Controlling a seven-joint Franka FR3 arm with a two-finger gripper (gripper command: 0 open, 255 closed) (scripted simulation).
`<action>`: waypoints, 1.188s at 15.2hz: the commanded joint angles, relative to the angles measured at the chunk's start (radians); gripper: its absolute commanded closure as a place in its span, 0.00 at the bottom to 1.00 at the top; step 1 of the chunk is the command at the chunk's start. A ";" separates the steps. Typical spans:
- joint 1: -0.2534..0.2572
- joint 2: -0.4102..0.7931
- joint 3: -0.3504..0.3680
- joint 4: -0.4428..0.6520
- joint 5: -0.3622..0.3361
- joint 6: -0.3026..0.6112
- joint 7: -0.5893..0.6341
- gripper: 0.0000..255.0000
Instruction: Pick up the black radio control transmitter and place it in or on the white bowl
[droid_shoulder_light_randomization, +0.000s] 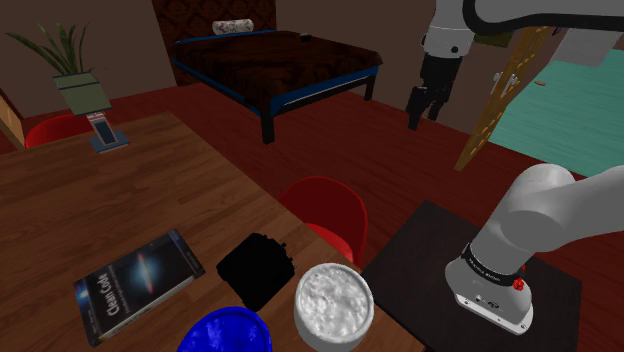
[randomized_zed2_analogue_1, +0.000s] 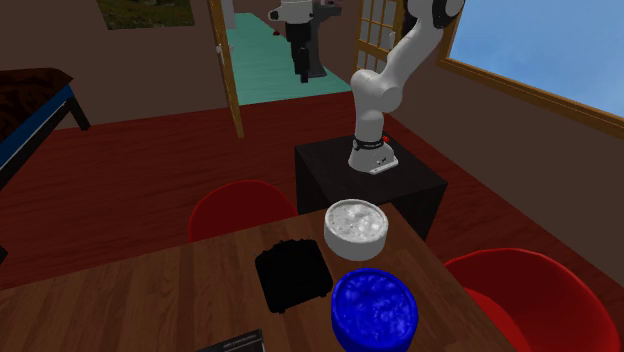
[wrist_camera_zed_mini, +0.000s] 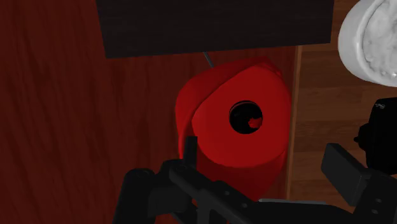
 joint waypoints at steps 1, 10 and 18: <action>0.000 0.000 0.000 0.000 0.000 0.000 0.000 0.00; 0.086 0.319 -0.103 -0.005 0.121 0.231 -0.208 0.00; 0.171 0.647 -0.152 0.089 0.297 0.348 -0.439 0.00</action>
